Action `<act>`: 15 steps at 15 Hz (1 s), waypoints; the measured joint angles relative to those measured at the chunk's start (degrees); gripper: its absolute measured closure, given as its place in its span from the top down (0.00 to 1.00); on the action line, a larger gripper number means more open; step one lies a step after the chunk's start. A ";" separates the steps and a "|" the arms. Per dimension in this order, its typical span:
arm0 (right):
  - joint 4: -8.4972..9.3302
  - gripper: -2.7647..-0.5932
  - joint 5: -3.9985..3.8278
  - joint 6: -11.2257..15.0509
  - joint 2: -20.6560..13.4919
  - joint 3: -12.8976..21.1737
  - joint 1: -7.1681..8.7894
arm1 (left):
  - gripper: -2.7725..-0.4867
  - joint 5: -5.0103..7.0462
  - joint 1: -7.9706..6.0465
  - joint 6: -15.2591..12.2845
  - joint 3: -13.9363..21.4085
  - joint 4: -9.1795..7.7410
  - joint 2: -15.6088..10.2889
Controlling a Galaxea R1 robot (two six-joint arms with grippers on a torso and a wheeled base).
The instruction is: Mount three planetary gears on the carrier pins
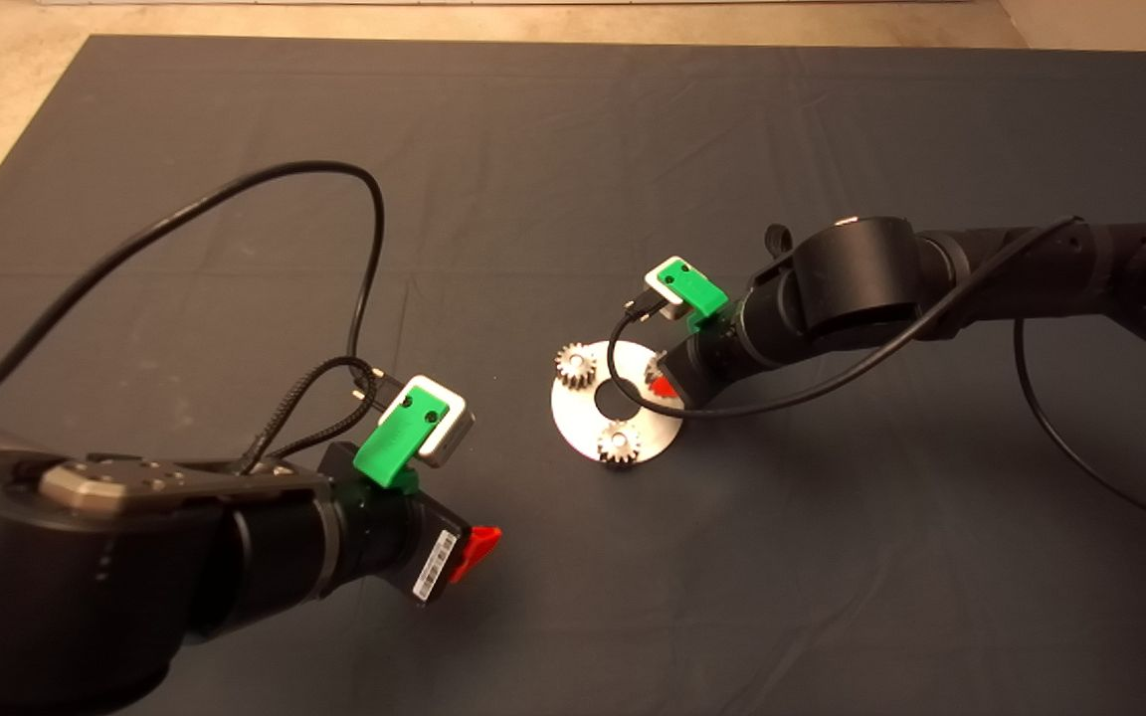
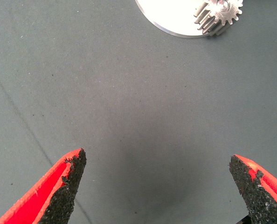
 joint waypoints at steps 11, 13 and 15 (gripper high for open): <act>2.07 0.60 -0.38 6.49 -20.83 24.81 5.41 | 0.76 0.00 0.00 -0.03 0.00 -0.05 0.02; 2.80 0.60 -0.24 6.90 -31.17 28.62 5.33 | 0.76 0.02 0.02 -0.58 0.00 -0.08 0.02; 2.93 0.60 0.83 6.81 -41.68 29.91 3.71 | 0.76 0.02 0.16 -1.65 0.00 -0.16 0.04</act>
